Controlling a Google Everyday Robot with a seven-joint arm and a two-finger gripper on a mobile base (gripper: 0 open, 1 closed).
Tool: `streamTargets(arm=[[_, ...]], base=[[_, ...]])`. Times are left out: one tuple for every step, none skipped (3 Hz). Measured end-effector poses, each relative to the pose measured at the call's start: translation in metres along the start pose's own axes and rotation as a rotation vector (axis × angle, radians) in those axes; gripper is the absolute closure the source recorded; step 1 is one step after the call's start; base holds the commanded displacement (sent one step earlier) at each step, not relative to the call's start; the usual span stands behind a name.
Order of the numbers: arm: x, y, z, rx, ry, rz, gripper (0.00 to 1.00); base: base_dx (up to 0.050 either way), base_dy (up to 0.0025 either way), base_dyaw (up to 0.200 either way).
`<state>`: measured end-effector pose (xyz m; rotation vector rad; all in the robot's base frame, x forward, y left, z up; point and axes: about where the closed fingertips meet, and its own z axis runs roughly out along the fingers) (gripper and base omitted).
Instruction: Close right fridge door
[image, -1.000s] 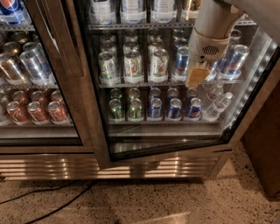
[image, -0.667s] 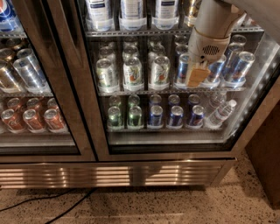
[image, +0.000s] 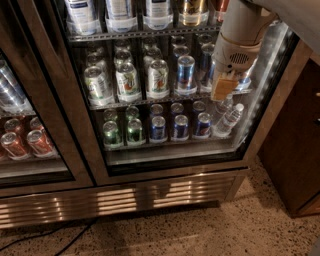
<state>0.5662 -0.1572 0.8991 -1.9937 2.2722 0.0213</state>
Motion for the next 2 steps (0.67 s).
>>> streamTargets(arm=[[0.0000,0.0000,0.0000,0.000,0.000,0.000,0.88],[0.0000,0.0000,0.0000,0.000,0.000,0.000,0.88]], base=[[-0.050,0.00014,-0.001],[0.000,0.00000,0.000]])
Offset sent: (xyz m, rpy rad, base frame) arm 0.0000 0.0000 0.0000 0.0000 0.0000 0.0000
